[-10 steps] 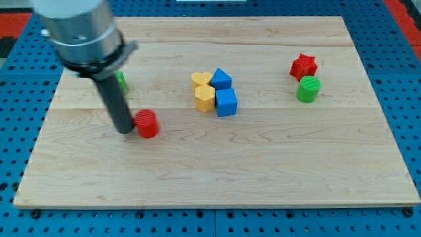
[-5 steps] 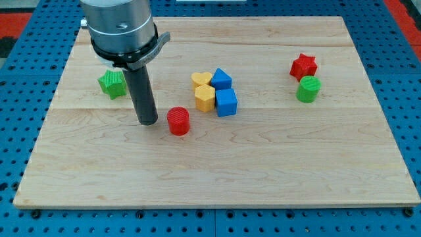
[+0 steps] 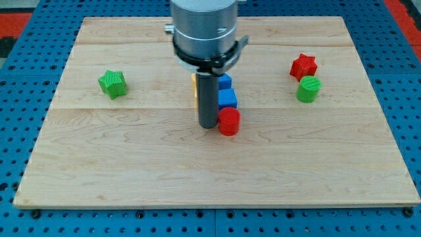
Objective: Push the red circle below the green circle
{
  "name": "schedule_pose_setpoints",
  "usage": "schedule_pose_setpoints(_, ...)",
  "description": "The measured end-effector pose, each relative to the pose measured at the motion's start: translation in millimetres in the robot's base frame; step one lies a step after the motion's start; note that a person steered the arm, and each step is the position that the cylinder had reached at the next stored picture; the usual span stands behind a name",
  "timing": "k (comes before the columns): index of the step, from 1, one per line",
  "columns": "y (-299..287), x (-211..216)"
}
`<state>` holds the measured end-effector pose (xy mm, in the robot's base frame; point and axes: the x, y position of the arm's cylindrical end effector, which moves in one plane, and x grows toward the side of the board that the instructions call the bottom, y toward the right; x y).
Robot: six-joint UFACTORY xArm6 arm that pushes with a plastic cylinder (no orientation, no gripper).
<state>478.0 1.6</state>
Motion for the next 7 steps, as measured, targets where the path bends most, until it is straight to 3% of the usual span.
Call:
schedule_pose_setpoints(3,121,0)
schedule_pose_setpoints(4,126,2)
schedule_pose_setpoints(5,117,43)
schedule_pose_setpoints(7,172,52)
